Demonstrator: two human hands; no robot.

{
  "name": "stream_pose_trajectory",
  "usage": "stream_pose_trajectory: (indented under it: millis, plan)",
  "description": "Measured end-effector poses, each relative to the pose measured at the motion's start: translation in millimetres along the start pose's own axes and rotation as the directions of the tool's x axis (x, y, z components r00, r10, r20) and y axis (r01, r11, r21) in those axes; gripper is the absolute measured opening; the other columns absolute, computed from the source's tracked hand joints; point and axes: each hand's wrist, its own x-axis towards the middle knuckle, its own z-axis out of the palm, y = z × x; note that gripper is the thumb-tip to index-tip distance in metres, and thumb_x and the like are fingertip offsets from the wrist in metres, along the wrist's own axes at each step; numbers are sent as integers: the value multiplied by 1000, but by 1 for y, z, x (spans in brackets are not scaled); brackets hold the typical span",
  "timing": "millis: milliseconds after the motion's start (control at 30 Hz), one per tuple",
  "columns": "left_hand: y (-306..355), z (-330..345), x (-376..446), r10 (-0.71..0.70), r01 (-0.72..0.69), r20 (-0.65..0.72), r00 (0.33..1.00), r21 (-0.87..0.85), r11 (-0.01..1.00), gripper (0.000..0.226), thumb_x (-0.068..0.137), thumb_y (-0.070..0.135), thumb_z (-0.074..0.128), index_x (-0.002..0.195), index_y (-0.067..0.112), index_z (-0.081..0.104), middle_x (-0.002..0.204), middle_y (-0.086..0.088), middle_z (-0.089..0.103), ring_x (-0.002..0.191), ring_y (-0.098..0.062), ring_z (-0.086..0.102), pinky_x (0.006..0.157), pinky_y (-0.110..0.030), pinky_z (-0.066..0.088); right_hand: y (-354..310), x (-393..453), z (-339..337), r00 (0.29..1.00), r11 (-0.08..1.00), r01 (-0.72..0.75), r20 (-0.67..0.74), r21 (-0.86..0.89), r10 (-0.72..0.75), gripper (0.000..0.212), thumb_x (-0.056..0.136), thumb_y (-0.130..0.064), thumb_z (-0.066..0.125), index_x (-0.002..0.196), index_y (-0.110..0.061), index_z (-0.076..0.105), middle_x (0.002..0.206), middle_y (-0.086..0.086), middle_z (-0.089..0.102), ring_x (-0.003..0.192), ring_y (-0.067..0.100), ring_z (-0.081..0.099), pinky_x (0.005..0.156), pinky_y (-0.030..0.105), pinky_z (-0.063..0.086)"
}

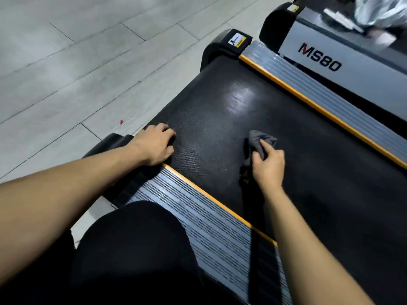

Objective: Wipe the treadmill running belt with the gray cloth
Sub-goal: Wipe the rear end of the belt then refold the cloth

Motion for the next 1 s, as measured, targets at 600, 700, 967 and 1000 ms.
stream_pose_trajectory:
  millis: [600, 700, 967, 1000]
  plan:
    - [-9, -90, -3, -33, -176, -210, 977, -887, 427, 21, 91, 40, 72, 89, 19, 74, 68, 15, 73, 61, 5, 65, 55, -12, 47, -183, -67, 20, 965, 690, 6, 178, 724, -194, 51, 87, -33, 74, 130, -26, 49, 107, -9, 62, 93, -3, 63, 80, 15, 50]
    - [-34, -96, 5, -52, -170, -209, 976, -897, 408, 24, 88, 45, 73, 99, 24, 77, 91, 8, 79, 88, -5, 74, 80, -30, 59, -214, -46, 40, 871, 579, -220, 425, 785, -246, 46, 87, -30, 72, 129, -21, 57, 118, -1, 70, 113, 10, 65, 89, 23, 53]
    - [-71, -99, -26, -135, -1, -21, 991, -990, 142, 29, 94, 37, 68, 113, 16, 74, 99, 0, 80, 92, -12, 76, 80, -26, 61, -260, -63, 48, 816, 680, -320, 556, 660, -155, 25, 94, -18, 67, 119, -17, 63, 110, 4, 74, 98, 15, 70, 68, 24, 54]
    - [-70, -99, -32, -117, 85, 77, 990, -994, 64, 32, 92, 37, 71, 115, 15, 72, 99, -3, 80, 92, -16, 76, 82, -29, 61, -262, -69, 46, 834, 670, -340, 541, 661, -110, 22, 94, -20, 66, 116, -18, 63, 109, 5, 74, 100, 18, 70, 72, 29, 56]
